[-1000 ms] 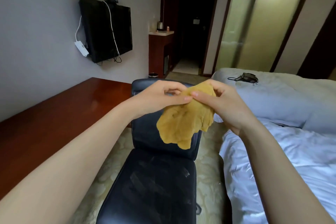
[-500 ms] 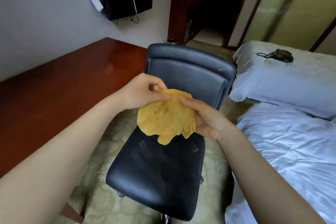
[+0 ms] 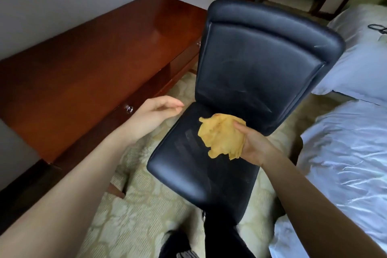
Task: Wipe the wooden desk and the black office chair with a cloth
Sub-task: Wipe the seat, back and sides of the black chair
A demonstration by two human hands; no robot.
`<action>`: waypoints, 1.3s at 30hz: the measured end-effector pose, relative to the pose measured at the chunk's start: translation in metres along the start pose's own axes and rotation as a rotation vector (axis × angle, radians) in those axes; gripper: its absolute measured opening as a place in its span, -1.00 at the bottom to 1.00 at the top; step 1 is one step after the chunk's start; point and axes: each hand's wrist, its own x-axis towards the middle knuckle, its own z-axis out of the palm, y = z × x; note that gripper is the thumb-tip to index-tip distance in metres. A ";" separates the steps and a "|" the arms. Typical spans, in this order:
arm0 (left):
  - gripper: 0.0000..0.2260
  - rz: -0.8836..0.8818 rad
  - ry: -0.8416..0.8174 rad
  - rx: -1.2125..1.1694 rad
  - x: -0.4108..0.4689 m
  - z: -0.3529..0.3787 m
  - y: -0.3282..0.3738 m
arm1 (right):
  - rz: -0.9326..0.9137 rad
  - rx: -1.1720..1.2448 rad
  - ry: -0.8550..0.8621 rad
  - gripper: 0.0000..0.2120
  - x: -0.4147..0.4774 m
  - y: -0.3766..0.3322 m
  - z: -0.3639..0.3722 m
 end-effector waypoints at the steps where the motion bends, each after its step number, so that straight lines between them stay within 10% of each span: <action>1: -0.84 -0.042 0.031 -0.017 0.002 0.007 -0.005 | 0.019 0.030 0.006 -0.58 0.009 -0.001 -0.009; 21: -0.79 -0.490 0.360 -0.234 0.030 0.171 -0.036 | 0.191 -0.242 -0.316 -0.55 0.109 -0.039 -0.112; 39: -0.84 -0.531 0.513 -0.228 -0.052 0.188 -0.191 | 0.037 -0.183 0.044 -0.68 0.166 0.095 -0.113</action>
